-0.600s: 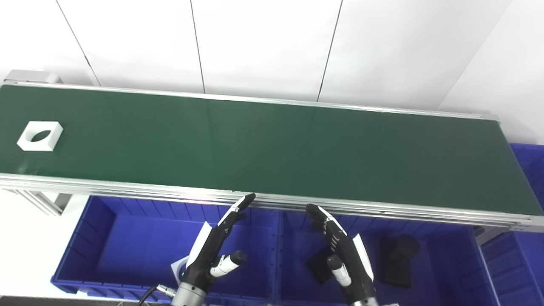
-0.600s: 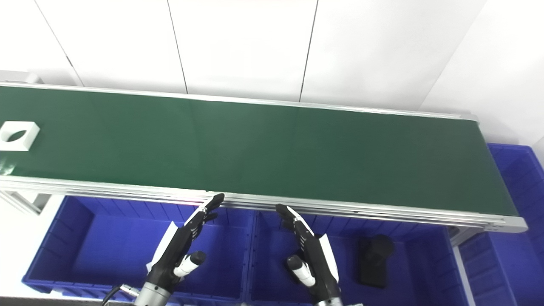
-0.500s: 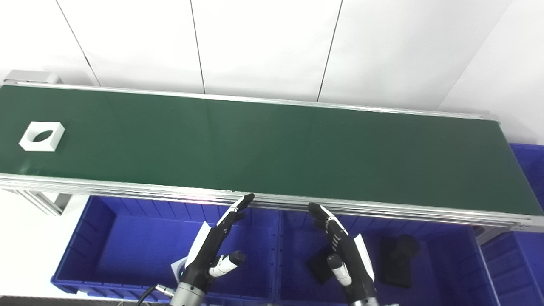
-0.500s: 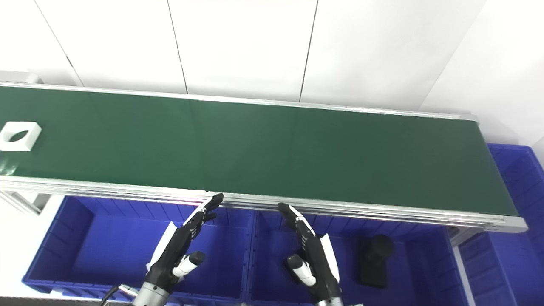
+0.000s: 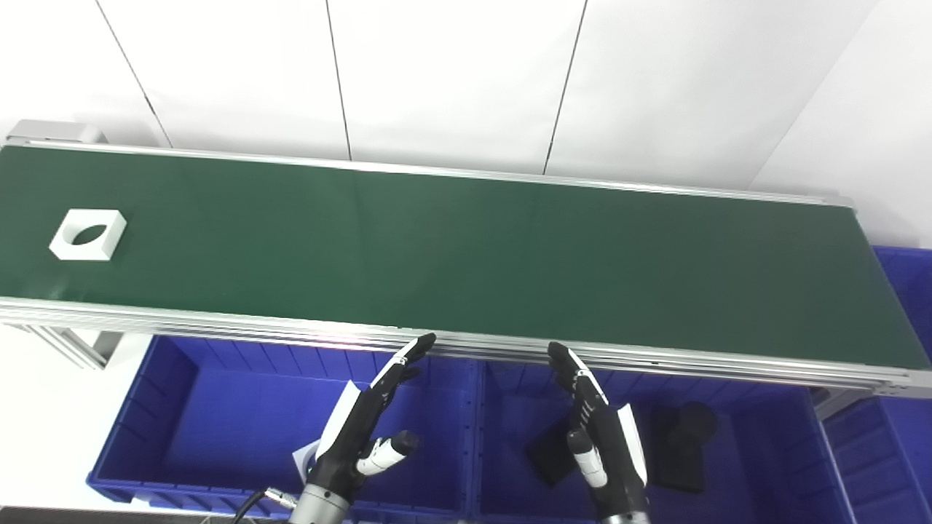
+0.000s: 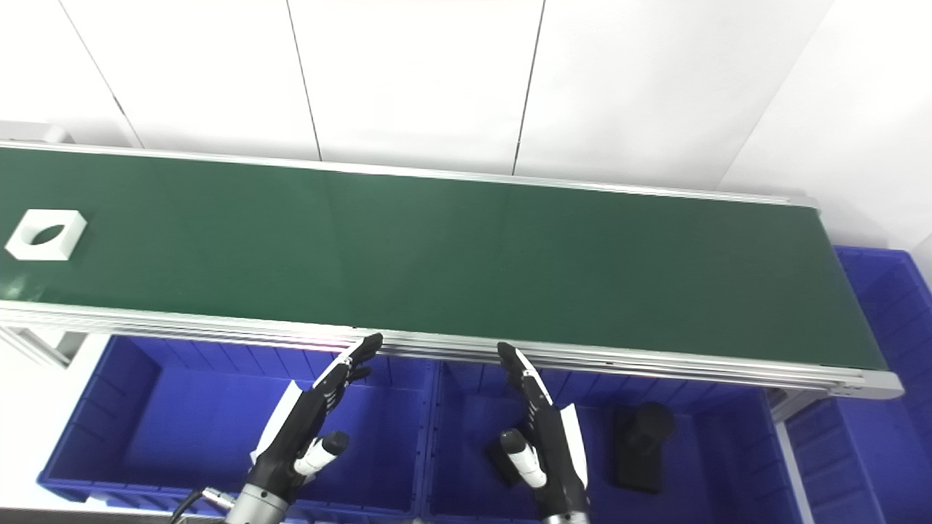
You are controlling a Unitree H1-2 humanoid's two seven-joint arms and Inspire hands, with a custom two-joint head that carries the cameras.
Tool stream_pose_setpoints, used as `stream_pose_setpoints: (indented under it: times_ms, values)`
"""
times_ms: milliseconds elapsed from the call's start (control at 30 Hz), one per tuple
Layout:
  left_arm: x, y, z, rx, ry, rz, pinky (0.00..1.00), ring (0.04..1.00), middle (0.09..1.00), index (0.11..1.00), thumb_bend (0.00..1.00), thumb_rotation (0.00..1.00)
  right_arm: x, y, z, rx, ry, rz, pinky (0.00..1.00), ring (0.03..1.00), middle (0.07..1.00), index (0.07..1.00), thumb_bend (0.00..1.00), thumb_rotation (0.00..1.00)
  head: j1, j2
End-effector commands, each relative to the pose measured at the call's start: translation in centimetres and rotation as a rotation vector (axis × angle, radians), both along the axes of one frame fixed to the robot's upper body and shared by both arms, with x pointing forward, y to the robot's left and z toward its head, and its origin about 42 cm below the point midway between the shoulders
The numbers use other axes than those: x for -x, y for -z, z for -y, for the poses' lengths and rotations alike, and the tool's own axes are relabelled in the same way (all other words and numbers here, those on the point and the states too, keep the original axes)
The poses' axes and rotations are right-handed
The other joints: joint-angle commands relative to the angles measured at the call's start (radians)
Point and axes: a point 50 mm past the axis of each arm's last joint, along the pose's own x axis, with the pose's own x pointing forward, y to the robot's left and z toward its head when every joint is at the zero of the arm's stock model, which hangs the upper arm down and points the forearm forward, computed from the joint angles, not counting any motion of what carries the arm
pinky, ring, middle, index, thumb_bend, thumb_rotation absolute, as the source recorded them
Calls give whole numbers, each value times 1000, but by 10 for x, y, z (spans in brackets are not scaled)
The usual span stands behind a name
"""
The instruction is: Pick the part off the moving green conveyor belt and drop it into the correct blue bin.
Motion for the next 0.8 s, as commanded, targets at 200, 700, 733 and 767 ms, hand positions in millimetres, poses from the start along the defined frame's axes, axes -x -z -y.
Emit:
stream_pose_setpoints:
  times_ms: [200,700,733,767]
  values:
    - [-4,-8,-2,11,0,66,900,943,932,917,938,1000,-5,-10,-5,-37,-14,58,901,910,905,892,870,1000,-4,0]
    - [-4,-7,-4,7,4,60,926,946,930,925,944,1000,-5,-11,-6,-48,-21,58,899,915,911,897,871,1000,-7,0]
    - [-4,-7,-4,9,5,61,925,946,930,925,944,1000,-5,-11,-5,-46,-21,58,899,915,911,897,871,1000,-7,0]
    - [-4,-7,-4,9,5,62,926,948,931,926,937,1000,-5,-10,-5,-45,-20,59,898,914,911,897,870,1000,-7,0]
